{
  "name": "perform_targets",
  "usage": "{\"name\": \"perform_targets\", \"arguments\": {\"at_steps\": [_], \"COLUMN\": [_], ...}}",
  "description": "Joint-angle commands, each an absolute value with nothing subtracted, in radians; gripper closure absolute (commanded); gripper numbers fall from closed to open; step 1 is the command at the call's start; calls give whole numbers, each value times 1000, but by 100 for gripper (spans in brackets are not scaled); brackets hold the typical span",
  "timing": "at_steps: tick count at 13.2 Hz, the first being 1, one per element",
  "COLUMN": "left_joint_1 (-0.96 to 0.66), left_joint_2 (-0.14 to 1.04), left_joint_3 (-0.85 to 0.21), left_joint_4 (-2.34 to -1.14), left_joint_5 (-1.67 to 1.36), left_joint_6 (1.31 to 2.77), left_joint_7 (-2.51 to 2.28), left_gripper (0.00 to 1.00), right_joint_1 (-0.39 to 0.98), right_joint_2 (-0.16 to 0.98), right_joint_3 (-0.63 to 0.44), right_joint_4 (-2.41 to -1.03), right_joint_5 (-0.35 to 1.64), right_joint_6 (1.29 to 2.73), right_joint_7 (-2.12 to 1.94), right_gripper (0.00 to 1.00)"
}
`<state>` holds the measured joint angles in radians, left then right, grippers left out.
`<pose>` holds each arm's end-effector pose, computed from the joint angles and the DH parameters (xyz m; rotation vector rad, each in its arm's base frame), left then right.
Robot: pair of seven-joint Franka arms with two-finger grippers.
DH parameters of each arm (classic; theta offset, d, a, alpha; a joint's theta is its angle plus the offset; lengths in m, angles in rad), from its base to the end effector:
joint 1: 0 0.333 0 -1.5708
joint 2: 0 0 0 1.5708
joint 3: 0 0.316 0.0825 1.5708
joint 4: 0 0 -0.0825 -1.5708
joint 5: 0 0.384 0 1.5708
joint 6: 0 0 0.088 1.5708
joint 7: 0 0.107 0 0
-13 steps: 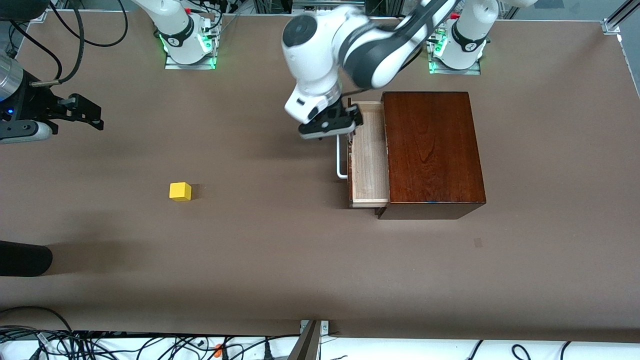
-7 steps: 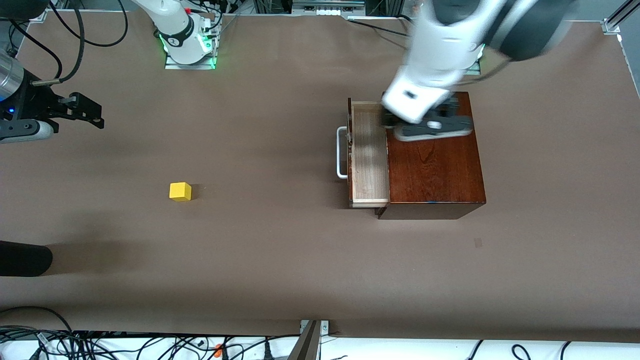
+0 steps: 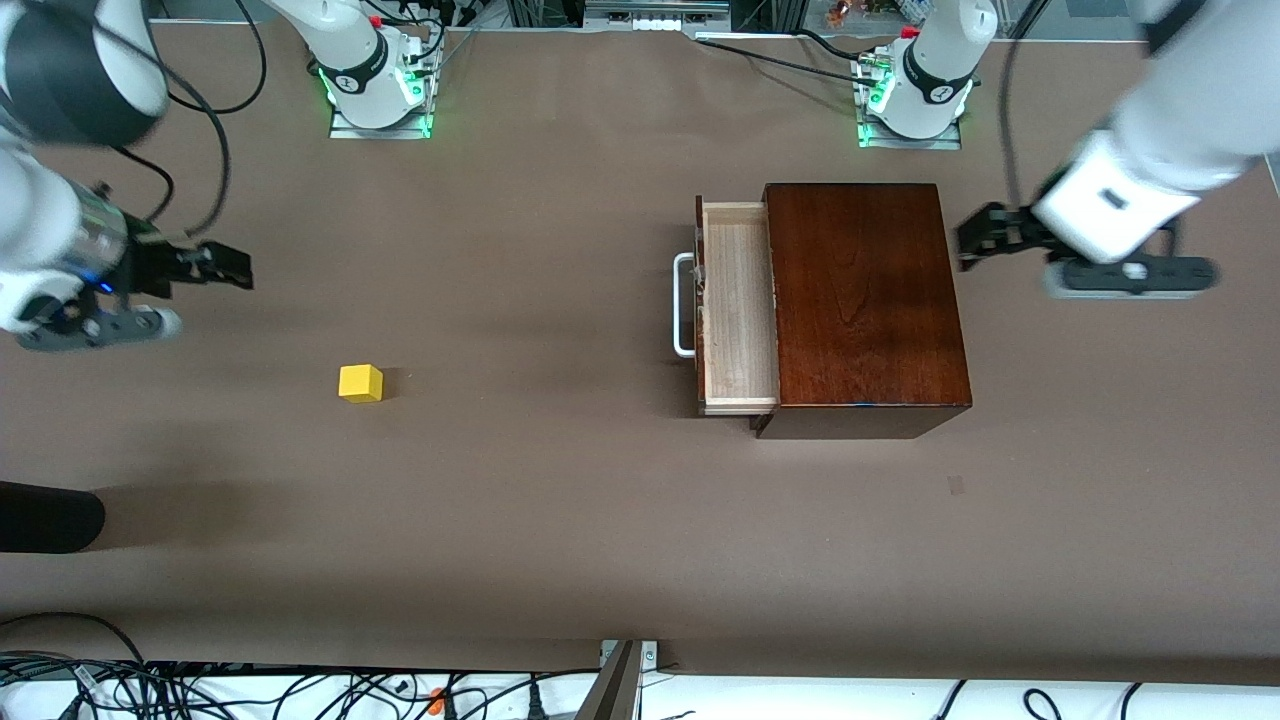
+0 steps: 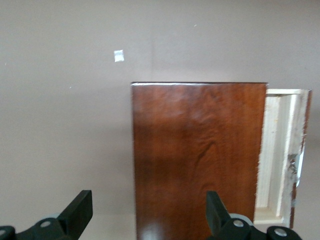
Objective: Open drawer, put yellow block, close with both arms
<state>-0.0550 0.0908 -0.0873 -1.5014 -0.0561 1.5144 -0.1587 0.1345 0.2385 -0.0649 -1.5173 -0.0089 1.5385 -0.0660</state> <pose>0.5694 -0.0856 0.6014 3.0870 0.0239 -0.1331 0.6085 0.0453 0.5079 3.0914 0.2112 -0.3372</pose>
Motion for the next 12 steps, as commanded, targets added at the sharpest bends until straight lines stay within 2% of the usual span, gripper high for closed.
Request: {"name": "perform_targets", "arguments": {"at_steps": [1, 3, 6, 12], "left_joint_1": [-81, -81, -72, -69], "left_joint_2": [-24, -55, -25, -32], "left_joint_3": [-3, 18, 12, 6], "left_joint_4": [-1672, -1750, -1707, -1700], "left_joint_5": [-63, -57, -43, -28], "left_joint_6": [1635, 1698, 1654, 1606], "left_joint_7": [-52, -57, -67, -40], "left_gripper": [0, 0, 0, 0], "right_joint_1": [144, 149, 146, 141], "right_joint_2": [296, 292, 314, 422], "right_joint_3": [-58, -55, -57, -58], "right_joint_4": [-1560, -1693, -1793, -1928], "right_joint_5": [-8, -6, -2, 66], "right_joint_6": [1612, 1776, 1928, 2241], "right_joint_7": [-81, -80, -72, -66], "right_gripper": [0, 0, 0, 0]}}
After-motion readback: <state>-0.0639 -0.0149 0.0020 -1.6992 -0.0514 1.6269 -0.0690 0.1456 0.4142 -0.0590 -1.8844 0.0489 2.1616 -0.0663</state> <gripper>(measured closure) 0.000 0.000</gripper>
